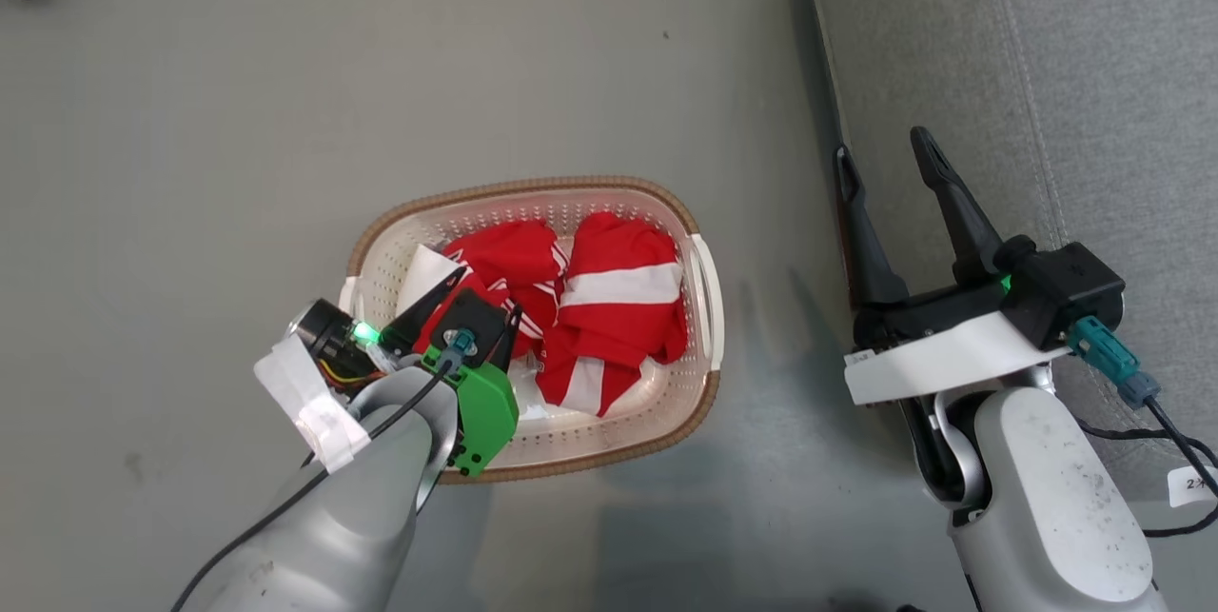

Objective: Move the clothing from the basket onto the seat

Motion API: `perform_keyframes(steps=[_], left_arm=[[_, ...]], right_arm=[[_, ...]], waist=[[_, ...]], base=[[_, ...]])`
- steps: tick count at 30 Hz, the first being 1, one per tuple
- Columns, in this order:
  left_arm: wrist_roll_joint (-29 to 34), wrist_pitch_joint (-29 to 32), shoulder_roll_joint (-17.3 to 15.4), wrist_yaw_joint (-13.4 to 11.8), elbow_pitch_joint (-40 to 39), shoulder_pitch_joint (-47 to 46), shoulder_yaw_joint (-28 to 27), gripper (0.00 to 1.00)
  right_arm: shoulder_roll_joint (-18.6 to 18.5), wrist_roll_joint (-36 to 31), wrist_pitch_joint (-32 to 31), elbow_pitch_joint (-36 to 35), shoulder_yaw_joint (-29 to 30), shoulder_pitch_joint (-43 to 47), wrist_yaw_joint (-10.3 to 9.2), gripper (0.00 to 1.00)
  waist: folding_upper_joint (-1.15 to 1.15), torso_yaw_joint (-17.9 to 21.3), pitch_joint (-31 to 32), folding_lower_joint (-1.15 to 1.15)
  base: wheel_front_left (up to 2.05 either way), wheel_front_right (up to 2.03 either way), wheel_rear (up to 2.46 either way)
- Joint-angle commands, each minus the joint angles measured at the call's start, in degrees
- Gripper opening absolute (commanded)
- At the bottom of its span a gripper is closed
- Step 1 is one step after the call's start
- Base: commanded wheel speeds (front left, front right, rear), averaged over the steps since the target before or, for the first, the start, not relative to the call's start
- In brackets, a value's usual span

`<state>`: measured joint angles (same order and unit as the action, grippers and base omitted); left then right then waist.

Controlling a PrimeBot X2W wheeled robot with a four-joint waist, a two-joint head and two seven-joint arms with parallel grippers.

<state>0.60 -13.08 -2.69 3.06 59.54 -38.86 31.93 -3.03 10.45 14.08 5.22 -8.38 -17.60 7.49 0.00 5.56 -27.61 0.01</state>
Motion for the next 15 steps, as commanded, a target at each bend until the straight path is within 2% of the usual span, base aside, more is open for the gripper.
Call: perform_keyframes(steps=[1, 8, 15], left_arm=[[0.47, 0.18, -0.37, -0.56, 1.25, -2.19, 0.49, 1.0], [2.3, 1.16, -1.19, -1.06, 8.33, -8.6, 2.63, 1.0], [2.9, 3.72, -2.91, -1.19, 12.03, -13.03, 3.86, 1.0]], right_arm=[[-0.03, 0.48, 0.43, 0.29, -0.35, -1.33, 0.0, 1.0], [0.1, 1.89, 1.12, 1.02, -1.71, -4.38, 0.0, 1.0], [0.13, 4.16, 1.14, -0.24, -2.89, -6.41, 0.0, 1.0]], waist=[[0.0, 3.48, -7.74, -0.01], [0.0, 6.09, -14.07, -0.01], [0.0, 8.02, -19.09, -0.01]], base=[[0.0, 0.0, 0.0], [0.0, 0.0, 0.0], [0.0, 0.0, 0.0]])
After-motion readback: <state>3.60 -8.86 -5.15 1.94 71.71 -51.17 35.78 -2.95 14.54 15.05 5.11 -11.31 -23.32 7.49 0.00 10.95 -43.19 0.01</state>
